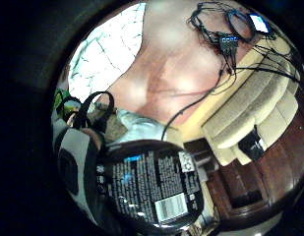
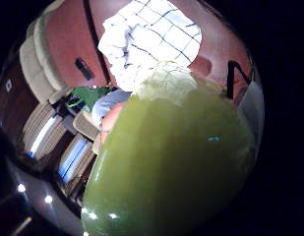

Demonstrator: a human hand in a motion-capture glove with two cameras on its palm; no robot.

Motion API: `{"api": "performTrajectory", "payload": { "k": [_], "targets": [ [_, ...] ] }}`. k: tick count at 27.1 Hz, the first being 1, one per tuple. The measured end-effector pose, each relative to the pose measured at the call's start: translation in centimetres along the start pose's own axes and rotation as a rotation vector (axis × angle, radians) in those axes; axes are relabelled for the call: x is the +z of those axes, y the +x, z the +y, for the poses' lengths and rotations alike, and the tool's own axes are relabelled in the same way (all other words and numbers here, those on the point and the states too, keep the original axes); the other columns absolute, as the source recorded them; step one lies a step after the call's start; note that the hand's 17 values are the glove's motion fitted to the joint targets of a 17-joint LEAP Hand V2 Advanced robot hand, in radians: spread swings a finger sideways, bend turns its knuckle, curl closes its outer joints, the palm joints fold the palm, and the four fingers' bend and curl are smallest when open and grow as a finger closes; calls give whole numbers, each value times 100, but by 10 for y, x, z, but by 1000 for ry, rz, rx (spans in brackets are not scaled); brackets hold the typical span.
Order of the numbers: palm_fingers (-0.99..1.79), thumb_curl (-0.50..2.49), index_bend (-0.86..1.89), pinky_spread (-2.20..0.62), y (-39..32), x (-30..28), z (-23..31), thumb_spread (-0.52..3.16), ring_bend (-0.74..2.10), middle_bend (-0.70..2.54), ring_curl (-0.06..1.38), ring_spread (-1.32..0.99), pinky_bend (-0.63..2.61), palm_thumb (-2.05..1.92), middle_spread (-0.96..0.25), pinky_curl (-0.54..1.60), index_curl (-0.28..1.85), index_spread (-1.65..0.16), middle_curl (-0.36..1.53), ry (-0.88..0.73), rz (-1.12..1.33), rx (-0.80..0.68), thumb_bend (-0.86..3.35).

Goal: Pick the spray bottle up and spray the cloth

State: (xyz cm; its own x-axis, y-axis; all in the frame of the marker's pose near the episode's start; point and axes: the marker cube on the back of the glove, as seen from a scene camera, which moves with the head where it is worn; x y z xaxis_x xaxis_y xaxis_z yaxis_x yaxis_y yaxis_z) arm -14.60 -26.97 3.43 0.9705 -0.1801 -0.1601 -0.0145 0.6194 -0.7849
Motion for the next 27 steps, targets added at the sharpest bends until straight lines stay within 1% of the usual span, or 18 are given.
{"api": "performTrajectory", "payload": {
  "k": [7,14,21,27],
  "targets": [
    [138,76,31,-29,-41,36,-64,45,69,70,47,-18,41,93,-18,38,57,-24,54,-106,131,65,-3],
    [137,77,30,-29,-50,70,-98,45,68,70,47,-18,41,93,-18,38,58,-24,54,-158,195,140,-3],
    [137,77,30,-28,-48,80,-106,45,68,70,47,-18,40,93,-18,38,58,-24,54,-155,217,150,-3],
    [137,78,30,-28,-51,53,-82,45,68,70,47,-18,40,93,-18,38,59,-24,54,-119,182,89,-3]
  ]
}}
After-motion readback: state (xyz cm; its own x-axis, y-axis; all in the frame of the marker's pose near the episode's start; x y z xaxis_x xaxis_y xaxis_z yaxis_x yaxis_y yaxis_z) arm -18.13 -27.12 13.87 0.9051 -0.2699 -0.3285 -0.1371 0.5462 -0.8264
